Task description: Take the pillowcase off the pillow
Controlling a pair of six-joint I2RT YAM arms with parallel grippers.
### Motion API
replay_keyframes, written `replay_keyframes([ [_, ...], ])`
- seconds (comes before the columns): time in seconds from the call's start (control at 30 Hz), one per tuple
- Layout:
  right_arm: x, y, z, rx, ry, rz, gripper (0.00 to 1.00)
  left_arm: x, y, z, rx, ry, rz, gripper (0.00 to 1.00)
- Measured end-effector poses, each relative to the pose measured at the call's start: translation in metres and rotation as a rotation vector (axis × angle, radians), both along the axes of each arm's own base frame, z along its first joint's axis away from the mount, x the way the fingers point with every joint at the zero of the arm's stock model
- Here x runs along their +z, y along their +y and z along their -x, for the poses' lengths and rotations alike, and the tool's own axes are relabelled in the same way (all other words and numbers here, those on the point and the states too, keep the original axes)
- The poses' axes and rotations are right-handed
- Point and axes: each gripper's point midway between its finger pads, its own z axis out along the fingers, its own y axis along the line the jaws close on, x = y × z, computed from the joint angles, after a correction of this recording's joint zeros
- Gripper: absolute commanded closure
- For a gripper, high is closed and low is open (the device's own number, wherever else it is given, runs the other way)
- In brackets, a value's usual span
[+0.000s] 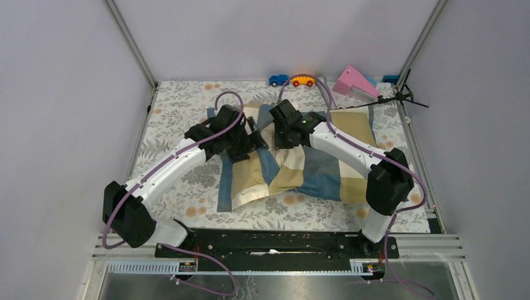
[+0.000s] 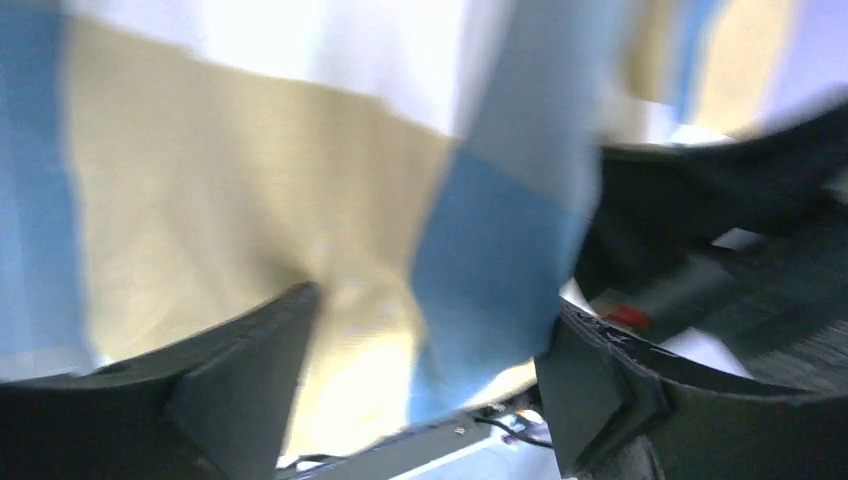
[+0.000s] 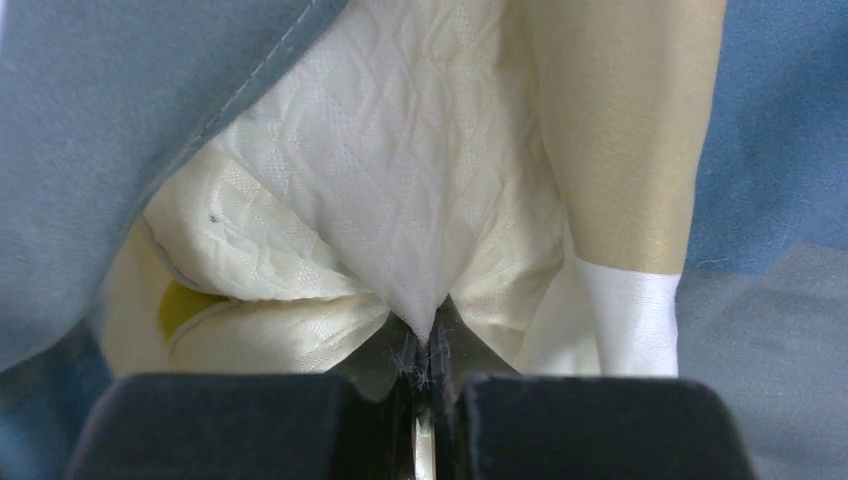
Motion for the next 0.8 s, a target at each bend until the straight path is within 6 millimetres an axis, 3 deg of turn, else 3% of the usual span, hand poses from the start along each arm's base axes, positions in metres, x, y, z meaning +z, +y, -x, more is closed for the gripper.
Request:
replay_keyframes([
  [0.13,0.003,-0.002,-0.002,-0.01,-0.008,-0.002,1.0,-0.053,0.035,0.017,0.08,0.103,-0.135,0.24],
  [0.23,0.003,-0.003,-0.003,-0.012,0.0,-0.014,1.0,-0.074,0.053,0.033,0.119,0.156,-0.162,0.37],
  [0.33,0.003,-0.002,-0.001,-0.008,0.009,-0.02,1.0,-0.076,0.062,0.038,0.141,0.146,-0.124,0.5],
  [0.47,0.006,-0.006,-0.003,-0.021,0.011,-0.033,1.0,-0.074,0.07,0.04,0.163,0.131,-0.11,0.58],
  [0.63,0.012,-0.029,-0.017,-0.125,0.082,-0.147,1.0,-0.075,0.076,0.045,0.182,0.109,-0.073,0.72],
  [0.8,0.017,-0.048,-0.029,-0.187,0.143,-0.228,1.0,-0.086,0.066,0.048,0.152,0.107,-0.004,0.79],
])
